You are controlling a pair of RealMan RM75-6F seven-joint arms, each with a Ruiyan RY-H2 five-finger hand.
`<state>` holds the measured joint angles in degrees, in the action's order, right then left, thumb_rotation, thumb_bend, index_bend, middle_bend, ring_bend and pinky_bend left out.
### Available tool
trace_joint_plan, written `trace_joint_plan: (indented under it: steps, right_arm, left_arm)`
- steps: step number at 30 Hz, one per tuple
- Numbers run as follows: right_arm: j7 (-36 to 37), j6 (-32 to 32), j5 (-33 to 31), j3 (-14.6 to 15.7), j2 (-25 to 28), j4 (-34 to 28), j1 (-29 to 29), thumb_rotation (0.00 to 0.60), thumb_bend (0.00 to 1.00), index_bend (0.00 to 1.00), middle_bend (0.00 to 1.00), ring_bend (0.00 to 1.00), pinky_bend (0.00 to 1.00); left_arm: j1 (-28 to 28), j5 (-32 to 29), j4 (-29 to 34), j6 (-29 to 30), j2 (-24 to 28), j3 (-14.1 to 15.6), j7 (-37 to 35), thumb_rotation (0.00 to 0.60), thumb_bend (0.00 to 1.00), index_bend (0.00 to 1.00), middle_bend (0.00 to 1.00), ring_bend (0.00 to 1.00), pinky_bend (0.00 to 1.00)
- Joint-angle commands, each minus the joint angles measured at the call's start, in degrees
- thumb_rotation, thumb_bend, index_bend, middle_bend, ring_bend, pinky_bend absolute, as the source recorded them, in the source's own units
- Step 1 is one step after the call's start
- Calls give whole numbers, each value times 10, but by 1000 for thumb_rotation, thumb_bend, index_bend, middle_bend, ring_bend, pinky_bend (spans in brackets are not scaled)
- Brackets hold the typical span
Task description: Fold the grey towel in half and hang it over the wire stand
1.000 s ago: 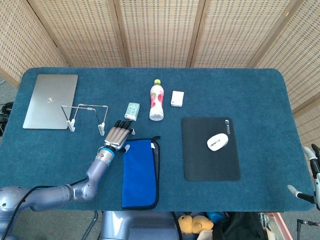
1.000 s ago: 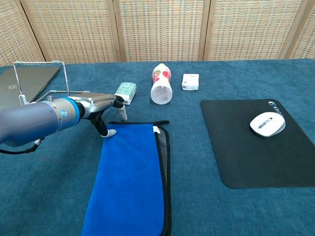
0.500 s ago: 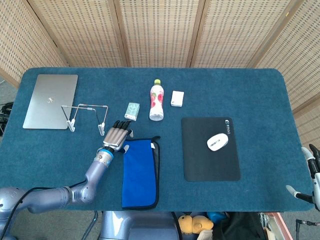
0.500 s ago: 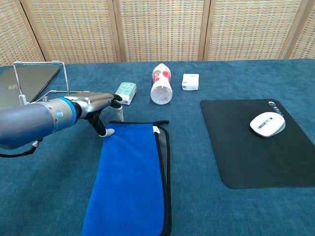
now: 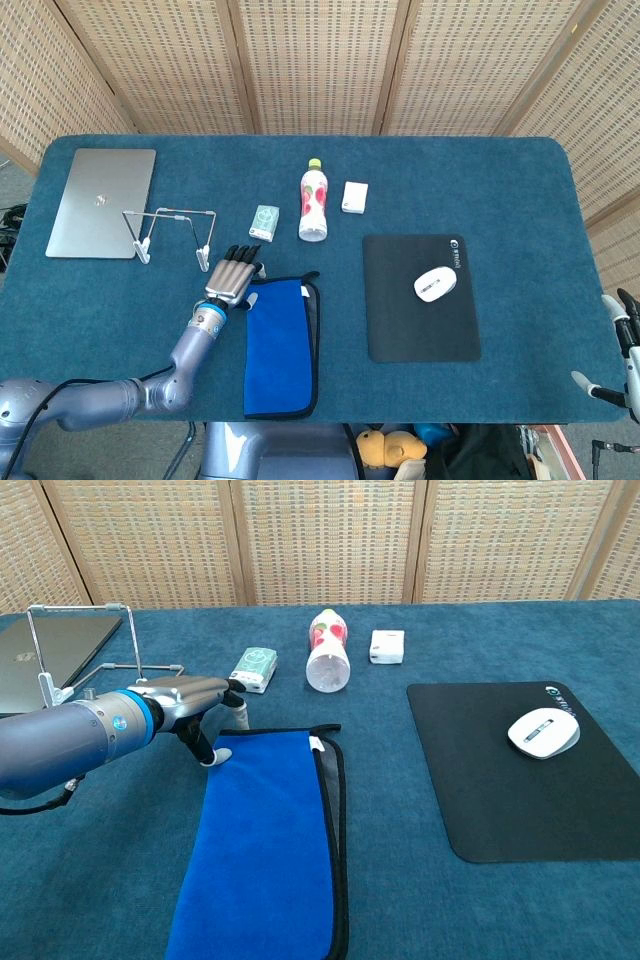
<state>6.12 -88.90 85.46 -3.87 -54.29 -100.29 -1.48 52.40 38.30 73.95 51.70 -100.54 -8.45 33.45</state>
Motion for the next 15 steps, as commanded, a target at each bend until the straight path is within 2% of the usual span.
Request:
trace_joint_plan:
  steps: [1, 5, 15]
  right_arm:
    - [1, 0, 0, 0, 0, 0, 0, 600, 0, 0, 0, 0, 0]
    - [2, 1, 1, 0, 1, 0, 0, 600, 0, 0, 0, 0, 0]
    - [5, -2, 2, 1, 2, 1, 0, 600, 0, 0, 0, 0, 0]
  left_arm:
    - [-1, 1, 0, 0, -2, 0, -1, 600, 403, 399, 0, 0, 0]
    - [-3, 0, 0, 1, -5, 0, 3, 600, 404, 435, 0, 0, 0]
    - [-6, -1, 9, 1, -6, -1, 7, 600, 404, 673, 0, 0, 0]
